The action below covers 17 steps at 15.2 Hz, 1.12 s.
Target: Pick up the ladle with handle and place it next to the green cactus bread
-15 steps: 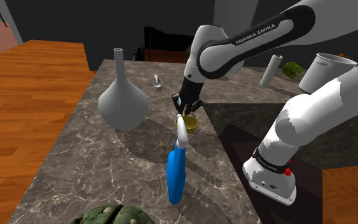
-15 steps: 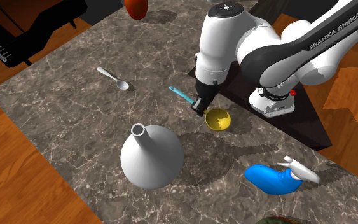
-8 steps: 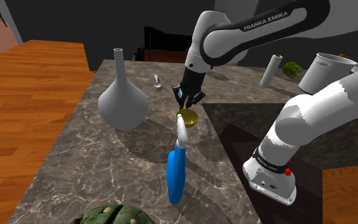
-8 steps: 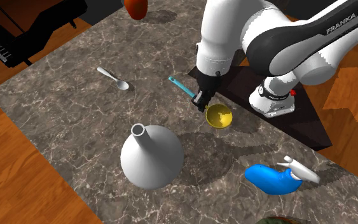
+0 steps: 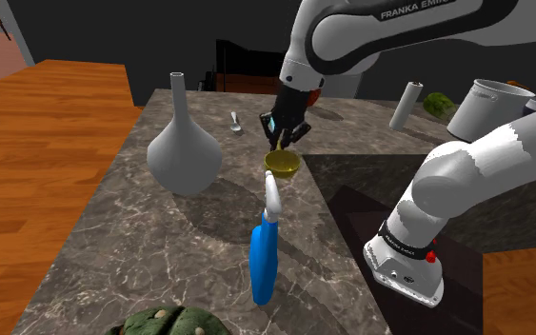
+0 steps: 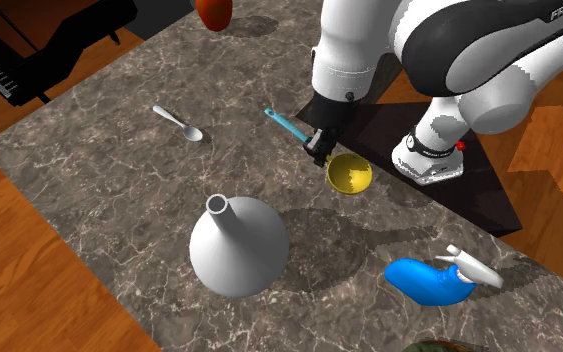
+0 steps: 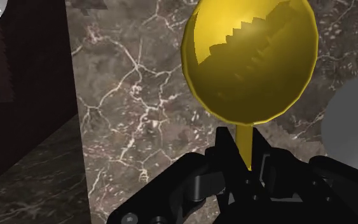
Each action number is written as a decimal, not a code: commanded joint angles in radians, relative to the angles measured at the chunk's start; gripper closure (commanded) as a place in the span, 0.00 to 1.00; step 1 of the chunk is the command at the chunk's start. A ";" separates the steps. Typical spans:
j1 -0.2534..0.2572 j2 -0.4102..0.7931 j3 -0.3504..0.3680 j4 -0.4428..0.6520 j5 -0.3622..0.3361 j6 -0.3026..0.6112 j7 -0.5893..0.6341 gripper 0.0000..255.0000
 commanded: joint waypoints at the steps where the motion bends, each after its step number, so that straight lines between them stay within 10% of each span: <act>1: -0.002 -0.010 -0.007 0.019 -0.007 -0.030 0.003 1.00; 6: -0.006 -0.025 -0.018 0.066 -0.019 -0.091 0.014 1.00; 17: 0.169 -0.277 0.145 -0.046 0.134 -0.169 0.251 1.00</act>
